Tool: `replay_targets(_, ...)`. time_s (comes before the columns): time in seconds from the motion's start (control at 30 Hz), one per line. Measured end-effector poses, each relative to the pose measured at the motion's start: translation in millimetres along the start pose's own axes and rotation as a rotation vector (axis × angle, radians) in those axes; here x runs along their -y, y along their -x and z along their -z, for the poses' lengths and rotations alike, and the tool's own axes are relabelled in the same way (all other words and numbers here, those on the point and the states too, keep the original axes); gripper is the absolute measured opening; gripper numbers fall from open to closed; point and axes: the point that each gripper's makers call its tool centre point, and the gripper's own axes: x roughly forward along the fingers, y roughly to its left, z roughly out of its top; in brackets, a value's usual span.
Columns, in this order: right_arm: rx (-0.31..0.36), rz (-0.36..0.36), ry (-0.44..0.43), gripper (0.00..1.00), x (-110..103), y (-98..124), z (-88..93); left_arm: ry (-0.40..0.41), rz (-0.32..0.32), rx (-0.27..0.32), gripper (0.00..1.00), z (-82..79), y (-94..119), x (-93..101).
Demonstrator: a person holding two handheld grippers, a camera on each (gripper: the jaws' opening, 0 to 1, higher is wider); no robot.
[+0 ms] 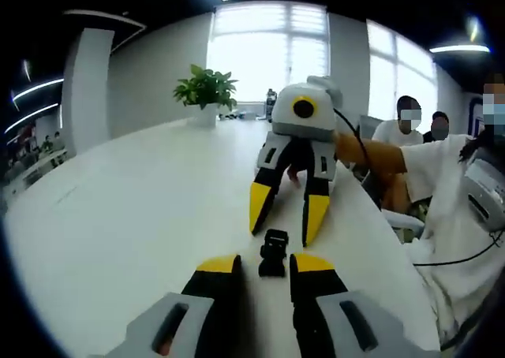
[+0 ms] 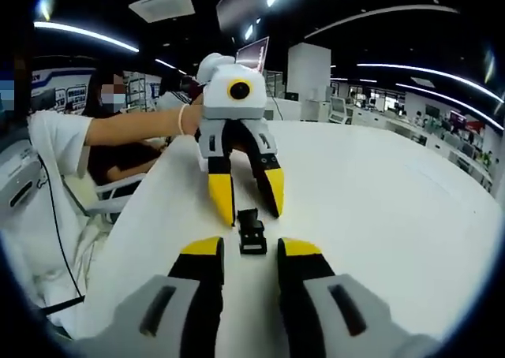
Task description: Snap the two parts of the plastic buckle together until the buckle closes and remains connected.
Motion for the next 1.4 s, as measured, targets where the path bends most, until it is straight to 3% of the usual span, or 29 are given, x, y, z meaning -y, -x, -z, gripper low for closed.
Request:
replay_targets(0.2, 0.013, 0.001, -0.012, 0.19, -3, -1, -0.3, -0.009, -0.001, 0.006, 0.22, 1.9, 1, 3.6)
replay_targets(0.4, 0.026, 0.023, -0.037, 0.15, 2, -1, -0.8, -0.027, 0.015, 0.016, 0.12, 3.2, 2, 5.0)
replay_targets(0.6, 0.04, 0.029, -0.027, 0.12, 3, 0, -1.1, -0.048, 0.011, 0.021, 0.12, 3.1, 3, 4.4)
replay_targets(0.93, 0.035, -0.017, 0.059, 0.11, -6, 1, -3.3, -0.1, 0.043, -0.005, 0.11, 5.0, 5, 13.4)
replay_targets(1.23, 0.047, -0.08, 0.061, 0.1, -12, 4, -1.3, -0.124, 0.061, -0.062, 0.1, 4.7, 5, 19.5)
replay_targets(1.4, 0.046, -0.092, 0.058, 0.1, -12, 4, -0.9, -0.1, 0.069, -0.057, 0.1, 4.9, 5, 18.2)
